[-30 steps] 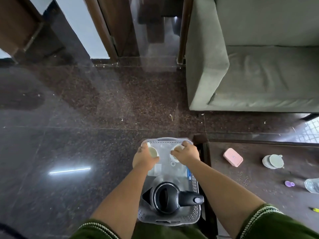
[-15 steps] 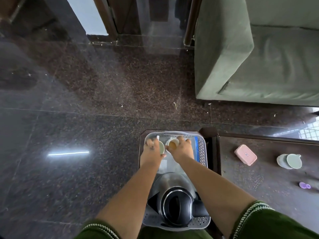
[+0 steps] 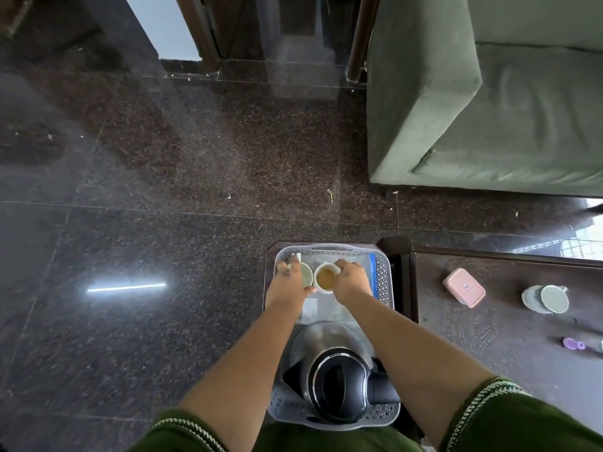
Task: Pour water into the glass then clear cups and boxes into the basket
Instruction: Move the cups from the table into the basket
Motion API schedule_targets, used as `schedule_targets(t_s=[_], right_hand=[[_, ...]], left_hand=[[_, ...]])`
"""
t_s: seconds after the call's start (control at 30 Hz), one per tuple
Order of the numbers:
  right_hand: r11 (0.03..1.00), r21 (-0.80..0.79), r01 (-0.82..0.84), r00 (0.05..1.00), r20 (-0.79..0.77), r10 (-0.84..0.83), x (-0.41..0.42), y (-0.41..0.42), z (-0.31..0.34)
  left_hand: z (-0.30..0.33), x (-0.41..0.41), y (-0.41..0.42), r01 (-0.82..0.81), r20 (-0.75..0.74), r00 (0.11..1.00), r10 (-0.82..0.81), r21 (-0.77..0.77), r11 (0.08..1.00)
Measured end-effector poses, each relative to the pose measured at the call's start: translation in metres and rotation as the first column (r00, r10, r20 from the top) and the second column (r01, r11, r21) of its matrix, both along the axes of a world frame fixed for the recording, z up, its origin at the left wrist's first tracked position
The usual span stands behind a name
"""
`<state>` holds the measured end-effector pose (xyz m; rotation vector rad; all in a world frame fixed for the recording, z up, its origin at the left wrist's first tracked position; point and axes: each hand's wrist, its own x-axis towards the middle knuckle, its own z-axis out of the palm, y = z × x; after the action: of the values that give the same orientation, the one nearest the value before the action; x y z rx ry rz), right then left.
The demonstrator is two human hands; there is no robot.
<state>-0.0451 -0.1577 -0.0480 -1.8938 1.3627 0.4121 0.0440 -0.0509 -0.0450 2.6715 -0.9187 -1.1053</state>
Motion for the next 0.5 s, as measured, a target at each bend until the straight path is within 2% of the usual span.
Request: schedule_targets(t_s=[0.1, 0.3, 0.5], right_hand=[[1.000, 0.012, -0.001, 1.000, -0.012, 0.002, -0.004, 0.002, -0.003], [1.000, 0.001, -0.002, 1.000, 0.008, 0.002, -0.013, 0.004, 0.000], [1.000, -0.008, 0.028, 0.998, 0.058, -0.027, -0.021, 0.000, 0.016]], left_hand=[[0.000, 0.000, 0.006, 0.015, -0.042, 0.999, -0.015, 0.001, 1.000], [0.000, -0.002, 0.017, 0.034, -0.003, 0.999, -0.034, 0.006, 0.999], [0.019, -0.010, 0.018, 0.091, 0.110, 0.989, -0.097, 0.060, 0.994]])
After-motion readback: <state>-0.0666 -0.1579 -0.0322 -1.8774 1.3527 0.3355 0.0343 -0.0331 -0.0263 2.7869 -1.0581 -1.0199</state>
